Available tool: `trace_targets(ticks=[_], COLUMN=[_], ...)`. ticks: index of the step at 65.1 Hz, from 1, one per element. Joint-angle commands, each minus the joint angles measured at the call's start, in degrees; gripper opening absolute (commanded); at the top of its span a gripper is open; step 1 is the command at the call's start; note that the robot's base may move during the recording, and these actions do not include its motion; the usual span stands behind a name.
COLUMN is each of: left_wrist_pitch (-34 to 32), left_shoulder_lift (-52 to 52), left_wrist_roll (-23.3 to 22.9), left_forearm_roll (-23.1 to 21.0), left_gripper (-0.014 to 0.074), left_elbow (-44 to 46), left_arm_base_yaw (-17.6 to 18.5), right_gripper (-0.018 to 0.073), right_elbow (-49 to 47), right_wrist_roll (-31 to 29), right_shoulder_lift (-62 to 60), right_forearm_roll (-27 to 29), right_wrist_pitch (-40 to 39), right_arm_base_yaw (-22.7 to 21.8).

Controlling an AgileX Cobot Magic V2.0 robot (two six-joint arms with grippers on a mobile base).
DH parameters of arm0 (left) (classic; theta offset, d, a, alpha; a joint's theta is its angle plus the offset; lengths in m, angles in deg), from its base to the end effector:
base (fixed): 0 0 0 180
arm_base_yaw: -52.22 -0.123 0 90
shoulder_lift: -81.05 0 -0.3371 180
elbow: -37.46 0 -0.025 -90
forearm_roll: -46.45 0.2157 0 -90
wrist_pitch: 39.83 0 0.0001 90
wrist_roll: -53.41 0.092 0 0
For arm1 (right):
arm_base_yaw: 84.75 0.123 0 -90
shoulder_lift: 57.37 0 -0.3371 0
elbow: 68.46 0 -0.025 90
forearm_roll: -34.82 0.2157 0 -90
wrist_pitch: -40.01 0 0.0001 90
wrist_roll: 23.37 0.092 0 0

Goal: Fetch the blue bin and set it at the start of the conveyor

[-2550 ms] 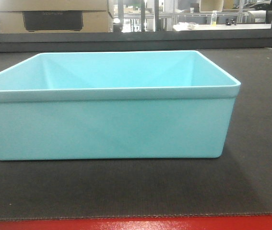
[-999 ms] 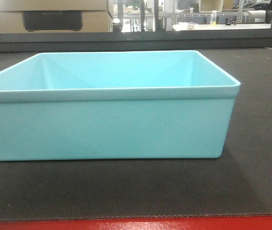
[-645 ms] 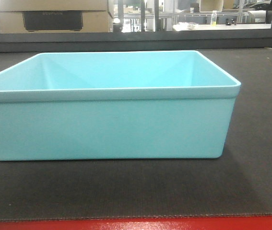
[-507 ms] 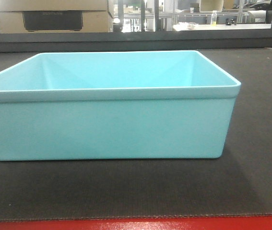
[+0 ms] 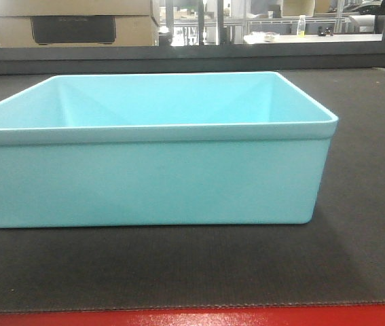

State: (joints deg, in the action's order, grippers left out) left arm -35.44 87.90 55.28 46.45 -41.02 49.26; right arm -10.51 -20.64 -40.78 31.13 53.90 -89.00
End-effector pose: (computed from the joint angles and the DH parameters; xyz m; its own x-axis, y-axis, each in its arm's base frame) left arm -0.0297 -0.0015 0.2060 0.0032 0.0328 -0.9995 -0.0518 0.9981 0.0326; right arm -0.0299 0.0008 0.3033 0.0265 -0.0169 -0.9995 0.0899 0.9958 -0.0144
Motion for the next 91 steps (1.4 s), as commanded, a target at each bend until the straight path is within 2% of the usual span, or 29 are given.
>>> trace_targets(ticks=[1, 8, 20, 23, 27, 91], left_wrist_pitch=[-1.17, -1.17, -1.17, -1.17, -1.17, -1.17], left_shoulder_lift=[-0.27, -0.27, -0.27, -0.27, -0.27, -0.27], left_wrist_roll=[0.06, 0.06, 0.06, 0.06, 0.06, 0.06], left_forearm_roll=[0.0, 0.0, 0.0, 0.0, 0.0, 0.0], left_gripper=[-0.0111, -0.0111, -0.0111, -0.0111, -0.0111, -0.0111], left_elbow=[0.06, 0.06, 0.06, 0.06, 0.06, 0.06], left_arm_base_yaw=[-0.35, -0.35, -0.35, -0.35, -0.35, -0.35], right_gripper=[-0.0163, -0.0163, -0.0163, -0.0163, -0.0163, -0.0163], right_elbow=[2.89, 10.15, 20.48, 20.48, 20.48, 20.48], right_wrist_roll=[-2.2, -3.35, -3.35, -3.35, -3.35, -3.35], right_shoulder_lift=[-1.03, -4.09, -10.02, -10.02, -10.02, -10.02], right_forearm_roll=[3.07, 5.35, 7.06, 7.06, 7.06, 7.06], right_wrist_pitch=[-3.69, -8.66, -13.39, -13.89, -10.56, -12.24], right_arm_base_yaw=[-1.6, -3.53, -4.28, -4.28, -4.28, -4.28])
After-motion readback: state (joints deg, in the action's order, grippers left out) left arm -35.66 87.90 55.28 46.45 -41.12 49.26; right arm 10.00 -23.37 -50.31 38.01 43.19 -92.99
